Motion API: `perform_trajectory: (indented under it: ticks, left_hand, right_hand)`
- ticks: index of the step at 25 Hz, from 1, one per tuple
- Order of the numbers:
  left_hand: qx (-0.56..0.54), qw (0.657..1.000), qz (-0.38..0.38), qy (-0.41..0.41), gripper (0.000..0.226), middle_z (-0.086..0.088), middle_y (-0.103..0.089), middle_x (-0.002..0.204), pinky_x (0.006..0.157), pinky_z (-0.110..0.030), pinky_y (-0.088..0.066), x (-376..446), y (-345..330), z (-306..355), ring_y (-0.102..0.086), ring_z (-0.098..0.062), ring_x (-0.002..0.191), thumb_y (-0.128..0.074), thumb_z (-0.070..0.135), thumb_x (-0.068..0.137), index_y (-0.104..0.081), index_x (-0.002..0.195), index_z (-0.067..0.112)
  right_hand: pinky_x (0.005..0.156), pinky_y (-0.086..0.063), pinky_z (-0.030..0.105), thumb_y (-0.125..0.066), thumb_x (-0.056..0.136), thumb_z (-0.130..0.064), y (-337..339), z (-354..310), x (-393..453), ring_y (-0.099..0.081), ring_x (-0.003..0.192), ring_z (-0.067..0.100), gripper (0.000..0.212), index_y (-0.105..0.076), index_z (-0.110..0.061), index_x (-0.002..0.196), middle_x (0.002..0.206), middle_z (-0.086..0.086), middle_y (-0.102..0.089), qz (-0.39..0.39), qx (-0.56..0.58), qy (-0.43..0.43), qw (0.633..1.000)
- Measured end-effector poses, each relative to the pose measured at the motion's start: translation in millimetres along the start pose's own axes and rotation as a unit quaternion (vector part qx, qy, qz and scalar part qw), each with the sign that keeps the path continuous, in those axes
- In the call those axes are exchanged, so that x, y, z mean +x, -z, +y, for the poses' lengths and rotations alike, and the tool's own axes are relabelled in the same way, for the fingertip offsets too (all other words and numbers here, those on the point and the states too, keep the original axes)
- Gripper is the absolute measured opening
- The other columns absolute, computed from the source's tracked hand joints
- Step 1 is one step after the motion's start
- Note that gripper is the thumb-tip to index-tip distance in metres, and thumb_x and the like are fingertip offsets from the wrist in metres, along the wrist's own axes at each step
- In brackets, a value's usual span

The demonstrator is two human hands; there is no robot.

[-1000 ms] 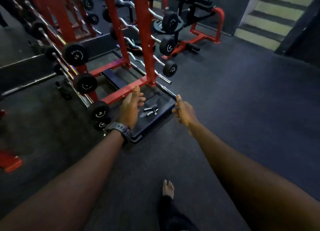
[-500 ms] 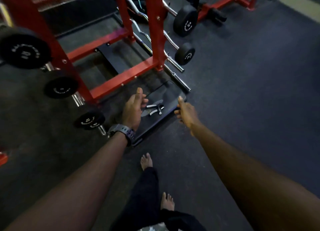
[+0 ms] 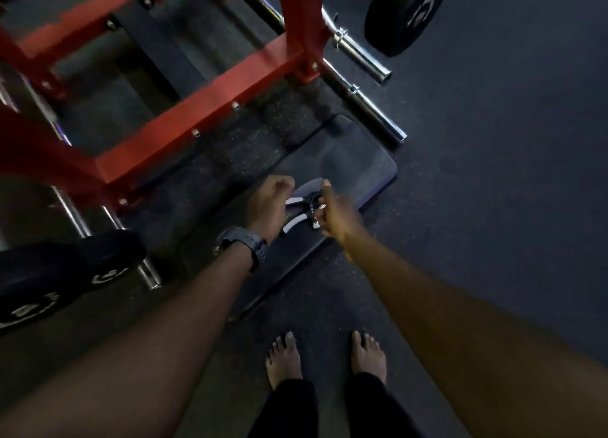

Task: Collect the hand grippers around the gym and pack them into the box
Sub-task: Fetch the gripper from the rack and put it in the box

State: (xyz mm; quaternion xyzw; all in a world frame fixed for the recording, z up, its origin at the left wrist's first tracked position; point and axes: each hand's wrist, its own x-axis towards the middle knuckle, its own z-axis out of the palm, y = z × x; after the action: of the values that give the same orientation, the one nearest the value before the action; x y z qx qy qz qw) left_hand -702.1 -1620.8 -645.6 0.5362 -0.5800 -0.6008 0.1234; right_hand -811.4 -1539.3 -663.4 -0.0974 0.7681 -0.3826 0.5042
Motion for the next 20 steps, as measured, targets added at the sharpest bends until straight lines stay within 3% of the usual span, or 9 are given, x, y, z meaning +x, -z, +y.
perform_trajectory:
  ticks: [2, 5, 6, 8, 10, 12, 15, 17, 20]
  left_hand:
    - [0.063, 0.998, -0.004, 0.002, 0.023, -0.002, -0.066, 0.109, 0.073, -0.010, -0.046, 46, -23, -50, -0.063, -0.018, 0.104, -0.058, 0.023, 0.092, -0.065, 0.113, 0.017]
    - [0.257, 0.964, -0.019, -0.067, 0.047, -0.008, -0.065, 0.128, 0.090, -0.010, -0.034, 93, -44, -117, -0.059, -0.026, 0.120, -0.069, 0.017, 0.083, -0.061, 0.129, 0.015]
    - [0.327, 0.940, -0.040, -0.090, 0.060, -0.011, -0.059, 0.137, 0.100, -0.014, -0.031, 103, -48, -133, -0.053, -0.030, 0.128, -0.073, 0.022, 0.079, -0.056, 0.135, 0.016]
    - [0.450, 0.887, -0.054, -0.094, 0.084, -0.014, -0.038, 0.153, 0.118, -0.038, -0.026, 122, -54, -157, -0.033, -0.035, 0.143, -0.076, 0.037, 0.074, -0.037, 0.147, 0.024]
    - [0.516, 0.852, -0.021, -0.087, 0.091, -0.014, -0.027, 0.159, 0.119, -0.050, -0.021, 137, -58, -168, -0.022, -0.035, 0.148, -0.073, 0.043, 0.077, -0.023, 0.151, 0.029]
    - [0.535, 0.840, -0.001, -0.095, 0.090, -0.014, -0.039, 0.149, 0.109, -0.048, -0.035, 148, -57, -164, -0.036, -0.035, 0.139, -0.074, 0.041, 0.077, -0.025, 0.151, 0.026]
    - [0.543, 0.834, -0.005, -0.097, 0.085, -0.014, -0.047, 0.130, 0.086, -0.045, -0.048, 133, -49, -139, -0.044, -0.036, 0.125, -0.080, 0.038, 0.065, -0.042, 0.140, 0.023]
    - [0.519, 0.850, 0.004, -0.094, 0.079, -0.012, -0.047, 0.126, 0.087, -0.044, -0.051, 111, -38, -106, -0.045, -0.034, 0.122, -0.080, 0.042, 0.061, -0.052, 0.132, 0.022]
    - [0.422, 0.897, 0.031, -0.124, 0.075, -0.013, -0.049, 0.126, 0.089, -0.038, -0.049, 67, -25, -11, -0.052, -0.035, 0.116, -0.080, 0.048, 0.061, -0.057, 0.125, 0.016]
  right_hand:
    - [0.077, -0.042, 0.041, -0.029, 0.101, -0.058, -8, 31, 55, -0.054, 0.077, 0.020, 0.052, -0.058, -0.022, 0.078, 0.081, 0.005, -0.062, -0.003, -0.014, 0.000, 1.000]
    - [0.097, -0.047, 0.048, -0.023, 0.103, -0.055, -18, 70, 112, -0.057, 0.097, 0.027, 0.055, -0.062, -0.016, 0.101, 0.116, 0.023, -0.066, 0.014, -0.025, -0.009, 1.000]
    - [0.102, -0.046, 0.048, -0.022, 0.103, -0.055, -20, 76, 122, -0.058, 0.103, 0.029, 0.059, -0.063, -0.012, 0.109, 0.123, 0.023, -0.065, 0.020, -0.023, -0.012, 0.999]
    - [0.108, -0.045, 0.050, -0.022, 0.103, -0.057, -25, 82, 136, -0.060, 0.111, 0.031, 0.070, -0.063, -0.005, 0.124, 0.122, 0.019, -0.065, 0.018, -0.018, -0.021, 0.999]
    - [0.109, -0.044, 0.052, -0.022, 0.102, -0.059, -28, 83, 143, -0.059, 0.108, 0.029, 0.072, -0.061, -0.005, 0.128, 0.116, 0.014, -0.064, 0.014, -0.012, -0.016, 1.000]
    - [0.107, -0.046, 0.051, -0.021, 0.101, -0.062, -26, 79, 141, -0.060, 0.106, 0.024, 0.074, -0.061, -0.006, 0.127, 0.115, 0.010, -0.065, 0.023, -0.008, -0.002, 1.000]
    - [0.104, -0.046, 0.047, -0.022, 0.099, -0.065, -10, 63, 121, -0.060, 0.117, 0.025, 0.074, -0.059, -0.010, 0.130, 0.127, 0.012, -0.065, 0.055, 0.002, 0.019, 0.998]
    - [0.106, -0.045, 0.048, -0.022, 0.098, -0.066, 7, 41, 96, -0.059, 0.119, 0.026, 0.074, -0.059, -0.010, 0.130, 0.129, 0.012, -0.064, 0.076, 0.007, 0.032, 0.997]
    - [0.099, -0.048, 0.043, -0.023, 0.099, -0.064, 43, -20, 41, -0.064, 0.106, 0.021, 0.067, -0.066, -0.014, 0.111, 0.113, 0.007, -0.070, 0.113, 0.055, 0.073, 0.989]
